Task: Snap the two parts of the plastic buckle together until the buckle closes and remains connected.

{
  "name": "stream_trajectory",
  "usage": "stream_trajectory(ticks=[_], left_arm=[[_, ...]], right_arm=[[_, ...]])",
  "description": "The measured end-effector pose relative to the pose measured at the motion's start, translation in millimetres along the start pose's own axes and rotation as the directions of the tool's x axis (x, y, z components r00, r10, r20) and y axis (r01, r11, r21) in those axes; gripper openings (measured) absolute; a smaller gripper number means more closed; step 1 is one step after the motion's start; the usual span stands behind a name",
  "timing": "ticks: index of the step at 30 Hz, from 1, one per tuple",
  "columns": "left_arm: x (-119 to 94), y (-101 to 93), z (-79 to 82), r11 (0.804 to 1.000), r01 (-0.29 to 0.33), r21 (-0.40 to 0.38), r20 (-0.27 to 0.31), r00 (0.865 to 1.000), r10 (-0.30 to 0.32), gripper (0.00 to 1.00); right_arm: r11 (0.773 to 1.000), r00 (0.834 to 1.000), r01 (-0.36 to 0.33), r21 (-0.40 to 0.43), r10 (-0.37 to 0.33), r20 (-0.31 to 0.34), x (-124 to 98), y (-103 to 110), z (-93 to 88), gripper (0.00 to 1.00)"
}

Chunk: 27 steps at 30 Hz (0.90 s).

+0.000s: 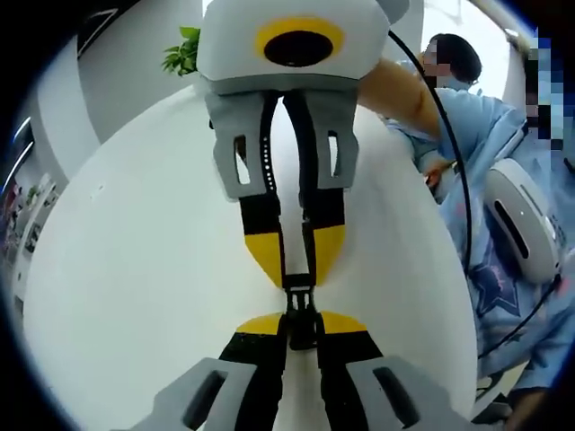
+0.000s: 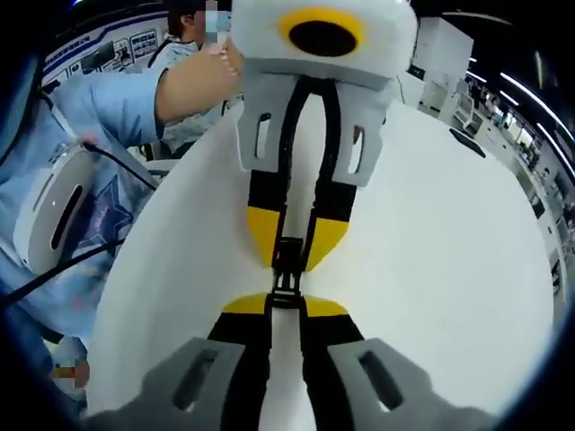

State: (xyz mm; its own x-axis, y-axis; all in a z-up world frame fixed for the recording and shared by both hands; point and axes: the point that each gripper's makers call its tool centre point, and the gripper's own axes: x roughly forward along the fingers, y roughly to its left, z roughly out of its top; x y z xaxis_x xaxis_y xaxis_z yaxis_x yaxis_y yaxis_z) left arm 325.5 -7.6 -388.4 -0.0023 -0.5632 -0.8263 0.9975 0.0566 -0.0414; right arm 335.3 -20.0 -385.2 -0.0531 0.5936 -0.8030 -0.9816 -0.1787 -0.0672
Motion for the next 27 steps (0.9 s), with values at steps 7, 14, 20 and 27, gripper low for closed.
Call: stream_trajectory(ticks=[7, 14, 20, 27], left_arm=[[0.2, -1.1, 0.6, 0.999, 0.025, -0.029, -0.013, 1.0, -0.025, 0.11], [0.3, -3.5, 2.0, 0.998, 0.033, -0.049, 0.003, 0.999, -0.033, 0.1], [-0.7, -5.1, 1.8, 0.999, 0.03, -0.033, 0.004, 1.0, -0.029, 0.11], [-1.6, -5.0, 1.5, 1.0, 0.028, 0.004, 0.019, 0.999, -0.028, 0.12]], right_arm=[[1.0, 1.0, -0.016, -0.021, 0.016, 0.004, 0.3, 1.6, 0.1, 0.11], [1.0, 1.0, -0.012, 0.003, 0.012, 0.004, 2.9, 2.1, 4.1, 0.11], [1.0, 1.0, 0.005, 0.026, -0.005, -0.002, 2.8, 5.5, 3.6, 0.11], [0.999, 1.0, 0.019, 0.038, -0.019, 0.004, 3.0, 9.2, 3.8, 0.11]])
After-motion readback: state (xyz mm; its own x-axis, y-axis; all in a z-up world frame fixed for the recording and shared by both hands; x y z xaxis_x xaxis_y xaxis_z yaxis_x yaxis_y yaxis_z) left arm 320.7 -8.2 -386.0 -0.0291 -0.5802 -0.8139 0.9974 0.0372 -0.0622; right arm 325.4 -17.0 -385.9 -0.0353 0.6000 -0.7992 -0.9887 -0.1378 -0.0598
